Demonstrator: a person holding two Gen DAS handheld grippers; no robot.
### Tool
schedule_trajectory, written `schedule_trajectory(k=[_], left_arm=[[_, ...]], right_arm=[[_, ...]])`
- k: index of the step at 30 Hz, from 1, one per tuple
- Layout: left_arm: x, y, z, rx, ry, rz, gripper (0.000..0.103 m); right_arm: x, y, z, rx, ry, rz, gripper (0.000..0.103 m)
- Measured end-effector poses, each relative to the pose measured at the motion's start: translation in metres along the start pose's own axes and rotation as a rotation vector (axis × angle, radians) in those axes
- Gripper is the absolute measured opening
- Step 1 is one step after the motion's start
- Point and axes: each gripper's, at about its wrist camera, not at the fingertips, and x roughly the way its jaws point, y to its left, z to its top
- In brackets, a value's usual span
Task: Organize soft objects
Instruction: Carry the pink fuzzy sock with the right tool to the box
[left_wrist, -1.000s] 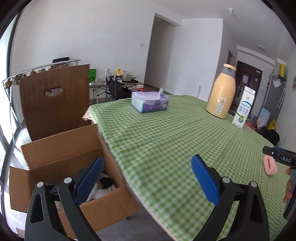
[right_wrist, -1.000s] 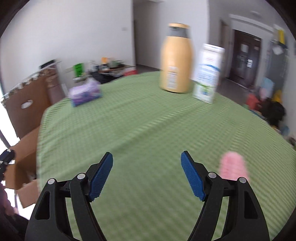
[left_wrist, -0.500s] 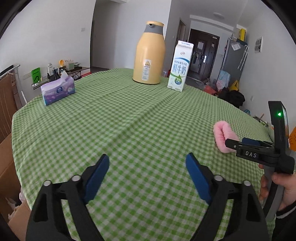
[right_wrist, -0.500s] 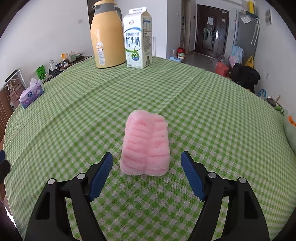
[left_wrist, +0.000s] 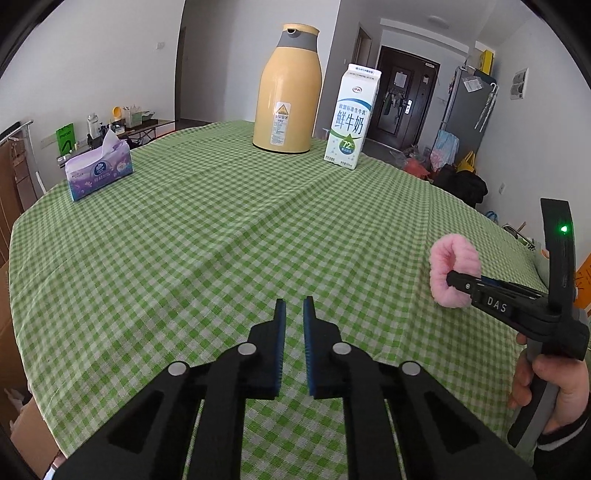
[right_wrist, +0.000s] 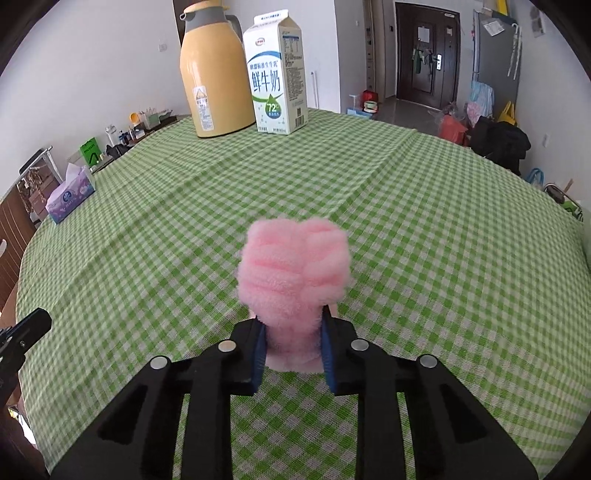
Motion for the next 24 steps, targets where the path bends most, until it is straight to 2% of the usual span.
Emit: schedule_trajectory(k=[6,11,14,18,24], left_arm=[[-0.012,0.006,0.004,-0.013,-0.035,0.008,0.007],[-0.029,0.031,0.007,-0.055,-0.069,0.030,0.007],[-0.040,0.055,0.006,-0.088,-0.087,0.062,0.007],[-0.063,0.107,-0.001,-0.159,-0.110,0.130,0.007],[-0.111,0.206,-0.025,-0.285,-0.137,0.278,0.007]], right_arm=[[-0.027,0.007,0.006,-0.034,-0.055,0.004,0.024],[-0.041,0.043,0.010,-0.108,-0.080,0.053,0.024],[-0.039,0.079,0.009,-0.170,-0.080,0.093,0.024],[-0.036,0.143,0.005,-0.261,-0.070,0.170,0.024],[-0.026,0.257,-0.009,-0.413,-0.041,0.328,0.024]])
